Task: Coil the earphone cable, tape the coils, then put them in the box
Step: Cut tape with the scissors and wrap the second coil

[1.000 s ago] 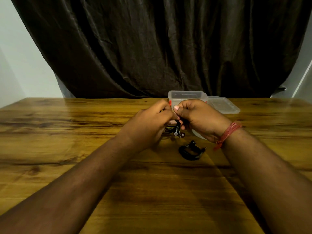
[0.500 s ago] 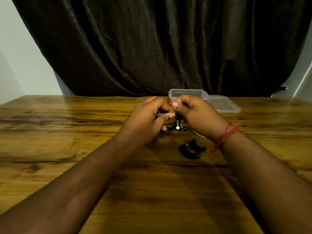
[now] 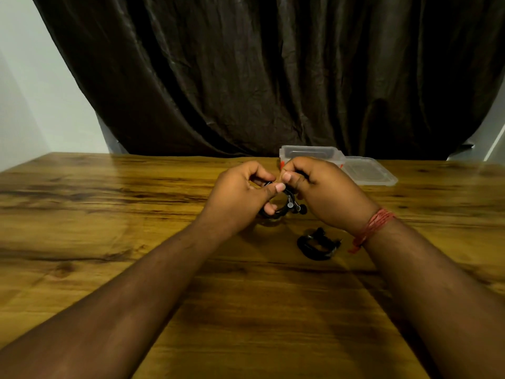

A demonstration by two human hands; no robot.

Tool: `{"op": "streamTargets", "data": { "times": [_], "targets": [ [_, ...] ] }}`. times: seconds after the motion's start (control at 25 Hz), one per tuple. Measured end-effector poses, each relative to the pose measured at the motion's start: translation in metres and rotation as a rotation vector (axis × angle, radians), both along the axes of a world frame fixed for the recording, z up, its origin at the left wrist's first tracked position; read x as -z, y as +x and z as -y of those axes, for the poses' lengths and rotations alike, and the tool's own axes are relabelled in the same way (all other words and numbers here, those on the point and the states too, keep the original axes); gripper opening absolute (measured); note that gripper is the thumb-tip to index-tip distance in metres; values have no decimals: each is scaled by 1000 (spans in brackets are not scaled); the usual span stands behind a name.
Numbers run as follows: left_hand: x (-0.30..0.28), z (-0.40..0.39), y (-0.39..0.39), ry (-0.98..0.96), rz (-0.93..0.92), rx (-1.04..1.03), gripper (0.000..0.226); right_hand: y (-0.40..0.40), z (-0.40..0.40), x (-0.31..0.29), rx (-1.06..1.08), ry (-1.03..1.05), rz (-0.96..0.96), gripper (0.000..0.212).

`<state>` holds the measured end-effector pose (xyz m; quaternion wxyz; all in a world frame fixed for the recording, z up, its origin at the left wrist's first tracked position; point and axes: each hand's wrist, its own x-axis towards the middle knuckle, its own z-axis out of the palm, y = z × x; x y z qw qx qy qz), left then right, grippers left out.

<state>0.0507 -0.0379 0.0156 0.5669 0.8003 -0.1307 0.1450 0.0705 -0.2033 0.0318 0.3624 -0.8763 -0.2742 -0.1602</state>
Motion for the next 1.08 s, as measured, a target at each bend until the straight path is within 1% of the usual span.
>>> {"op": "streamTargets", "data": {
  "times": [0.12,0.32,0.48,0.56,0.72,0.8,0.92,1.0,1.04,1.08],
  "targets": [
    [2,-2,5,-101,-43,-13,15,-2,-1,0,-49,-27,-23,5],
    [3,2,2,-281,-172,98,9,-4,-1,-1,-50,65,-113,12],
    [1,2,2,-462,-295,170,6,-4,2,-3,-61,74,-107,14],
    [1,1,3,-501,-342,178,7,-5,3,-3,-68,20,-37,12],
    [1,-1,3,-515,-442,203,11,-2,6,-3,-131,-230,261,5],
    [2,-2,3,-514,-477,197,9,-1,8,-1,-168,-334,338,4],
    [1,-2,3,-520,-489,165,5,1,7,0,-197,-421,406,5],
    [1,-2,4,-508,-475,148,8,0,3,0,-196,-445,424,6],
    [1,-2,4,-490,-457,136,10,0,0,2,-168,-424,412,6],
    [1,-2,4,-458,-430,125,12,-1,-3,4,-123,-360,372,5]
  ]
}}
